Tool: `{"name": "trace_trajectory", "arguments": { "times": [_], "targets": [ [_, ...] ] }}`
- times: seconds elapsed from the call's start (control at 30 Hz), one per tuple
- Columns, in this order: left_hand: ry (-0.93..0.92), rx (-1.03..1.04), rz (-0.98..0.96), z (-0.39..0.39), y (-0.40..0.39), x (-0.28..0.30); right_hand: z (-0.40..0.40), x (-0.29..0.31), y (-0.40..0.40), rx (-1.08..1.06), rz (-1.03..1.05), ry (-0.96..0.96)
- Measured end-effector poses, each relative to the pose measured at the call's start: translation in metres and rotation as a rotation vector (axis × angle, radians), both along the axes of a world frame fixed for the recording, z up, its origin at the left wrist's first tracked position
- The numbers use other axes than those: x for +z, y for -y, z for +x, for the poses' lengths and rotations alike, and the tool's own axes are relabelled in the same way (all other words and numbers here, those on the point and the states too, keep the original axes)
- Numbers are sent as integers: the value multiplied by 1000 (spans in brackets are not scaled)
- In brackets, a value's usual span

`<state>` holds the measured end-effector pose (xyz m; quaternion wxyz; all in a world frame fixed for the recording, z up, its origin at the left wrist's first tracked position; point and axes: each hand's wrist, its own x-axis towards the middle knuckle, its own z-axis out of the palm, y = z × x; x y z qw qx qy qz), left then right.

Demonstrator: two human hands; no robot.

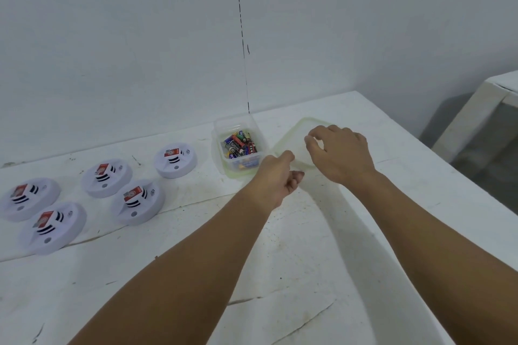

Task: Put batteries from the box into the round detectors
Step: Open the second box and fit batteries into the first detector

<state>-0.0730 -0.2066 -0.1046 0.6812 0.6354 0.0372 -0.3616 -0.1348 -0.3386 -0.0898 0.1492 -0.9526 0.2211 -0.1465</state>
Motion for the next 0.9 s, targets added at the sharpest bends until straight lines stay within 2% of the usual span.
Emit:
{"name": "trace_trajectory", "arguments": {
  "times": [0.17,0.27,0.37,0.67,0.8,0.9],
  "targets": [
    [144,-31,96,-11,-40,-3,-6,-7,-2,-132,262,41],
    [225,-42,173,-13,-77,-2,-7,-13,-7,-172,589,38],
    [226,-22,240,-14,-118,-2,-8,-19,-25,-120,880,10],
    [156,125,442,-17,-241,-2,-11,-39,-136,45,1202,-64],
    [264,128,529,-19,-280,-12,-6,-46,-173,146,1312,-91],
    [315,79,492,-23,-296,-18,-6,-51,-184,184,1362,-59]
  ]
}}
